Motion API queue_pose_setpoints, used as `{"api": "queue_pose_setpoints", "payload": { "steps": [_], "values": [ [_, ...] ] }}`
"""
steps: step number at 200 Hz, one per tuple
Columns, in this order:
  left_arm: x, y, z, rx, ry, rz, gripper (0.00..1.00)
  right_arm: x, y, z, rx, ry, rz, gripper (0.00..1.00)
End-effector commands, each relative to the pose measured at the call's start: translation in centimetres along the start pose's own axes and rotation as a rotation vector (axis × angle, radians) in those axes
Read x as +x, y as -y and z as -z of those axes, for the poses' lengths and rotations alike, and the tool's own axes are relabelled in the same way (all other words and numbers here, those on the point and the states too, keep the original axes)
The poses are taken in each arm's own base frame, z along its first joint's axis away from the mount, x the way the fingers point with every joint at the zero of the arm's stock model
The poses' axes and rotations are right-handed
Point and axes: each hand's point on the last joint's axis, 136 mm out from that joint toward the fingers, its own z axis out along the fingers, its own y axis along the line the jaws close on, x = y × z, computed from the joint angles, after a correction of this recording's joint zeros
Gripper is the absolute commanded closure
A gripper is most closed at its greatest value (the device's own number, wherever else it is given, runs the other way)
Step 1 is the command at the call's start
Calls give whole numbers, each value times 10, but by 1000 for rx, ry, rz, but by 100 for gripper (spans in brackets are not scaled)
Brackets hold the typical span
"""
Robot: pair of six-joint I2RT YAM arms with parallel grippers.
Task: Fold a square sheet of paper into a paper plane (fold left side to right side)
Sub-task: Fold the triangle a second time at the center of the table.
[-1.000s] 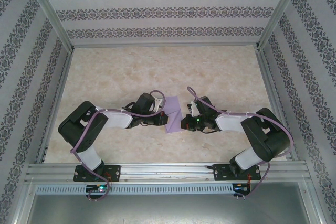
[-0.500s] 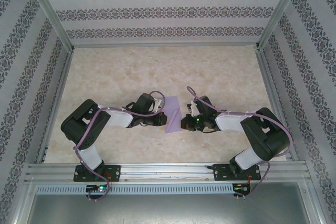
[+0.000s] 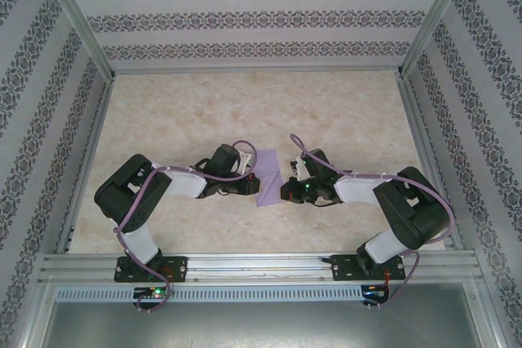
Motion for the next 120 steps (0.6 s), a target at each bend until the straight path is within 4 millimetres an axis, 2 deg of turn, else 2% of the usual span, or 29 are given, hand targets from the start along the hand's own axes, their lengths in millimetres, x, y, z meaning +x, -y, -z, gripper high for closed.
{"api": "queue_pose_setpoints", "payload": {
  "steps": [1, 120],
  "values": [
    [-10, 1, 3, 3, 25, -35, 100, 16, 24, -6, 94, -46, -22, 100],
    [-18, 10, 17, -9, 52, -84, 100, 18, 27, -7, 101, -53, -23, 100]
  ]
}}
